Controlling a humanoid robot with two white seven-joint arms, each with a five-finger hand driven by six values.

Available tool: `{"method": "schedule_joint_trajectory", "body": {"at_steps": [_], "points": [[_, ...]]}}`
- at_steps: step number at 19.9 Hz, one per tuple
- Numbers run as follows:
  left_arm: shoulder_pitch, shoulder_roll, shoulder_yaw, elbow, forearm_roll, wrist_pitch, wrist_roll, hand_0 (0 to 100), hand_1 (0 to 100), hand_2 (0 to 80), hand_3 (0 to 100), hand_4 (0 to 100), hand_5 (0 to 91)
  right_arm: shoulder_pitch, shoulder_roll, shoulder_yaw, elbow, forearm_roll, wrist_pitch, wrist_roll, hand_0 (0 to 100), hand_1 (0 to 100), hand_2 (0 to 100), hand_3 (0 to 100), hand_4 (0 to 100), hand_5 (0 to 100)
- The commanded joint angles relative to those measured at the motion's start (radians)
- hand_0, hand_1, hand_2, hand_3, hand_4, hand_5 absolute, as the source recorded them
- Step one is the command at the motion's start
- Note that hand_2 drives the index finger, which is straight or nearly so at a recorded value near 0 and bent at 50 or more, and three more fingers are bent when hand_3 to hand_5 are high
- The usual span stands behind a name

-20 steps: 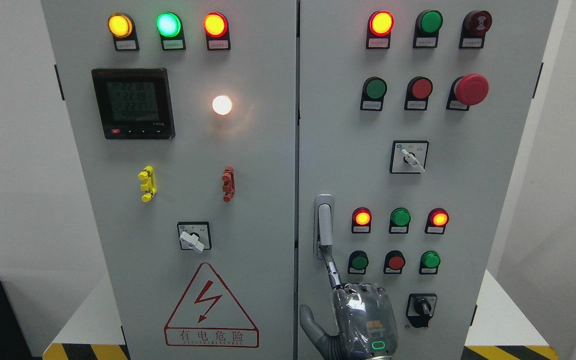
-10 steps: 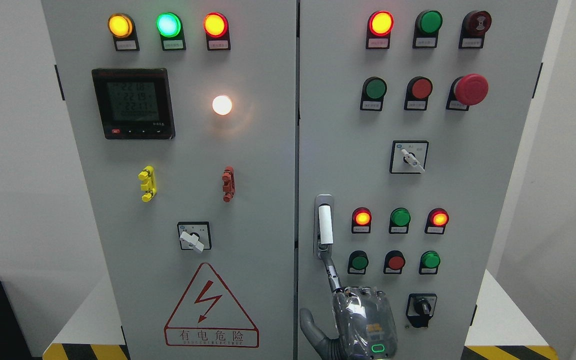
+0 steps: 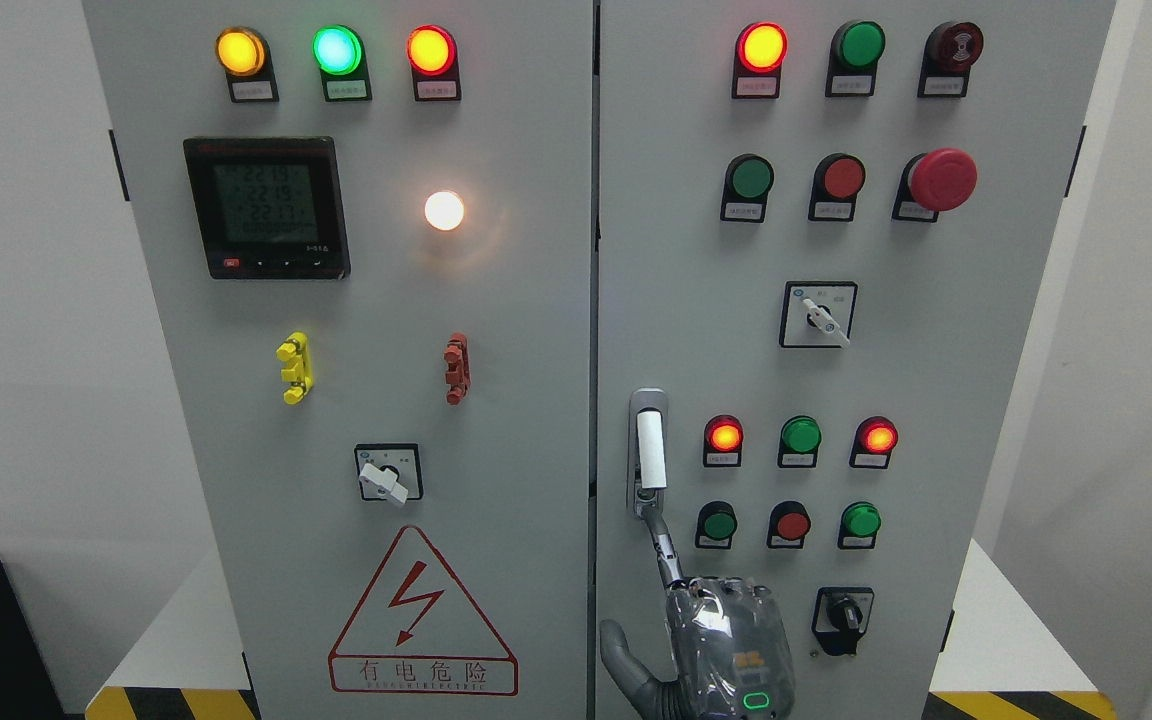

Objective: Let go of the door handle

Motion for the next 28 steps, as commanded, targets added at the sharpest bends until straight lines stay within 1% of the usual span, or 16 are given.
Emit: {"method": "schedule_joint_trajectory", "body": {"at_steps": [1,5,23,28], "points": [[0.000,0.000,-0.020,-0.017,0.000,-0.005,-0.001,0,0,2.5,9,1,0.0,-0.002,0.000,0.001,-0.015,-0.004,-0.002,-0.010,34,32,4,100,100,98],[0.000,0.000,-0.020,-0.017,0.000,-0.005,-0.001,0,0,2.5,9,1,0.0,-0.002,0.000,0.008,-0.044,-0.005,-0.005,-0.013,34,32,7,100,100,97],[0.000,0.000,-0.020,-0.017,0.000,-0.005,-0.001,0,0,2.4,8,1,0.0,-0.002,0.000,0.005,-0.066,-0.004,-0.004,-0.013,34,32,8,100,100,96],[0.000,0.000,-0.020,-0.015,0.000,-0.005,-0.002,0,0,2.4,8,1,0.0,-0.001,0.001,0.008,-0.080,-0.004,-0.005,-0.019,34,32,8,100,100,96]]}}
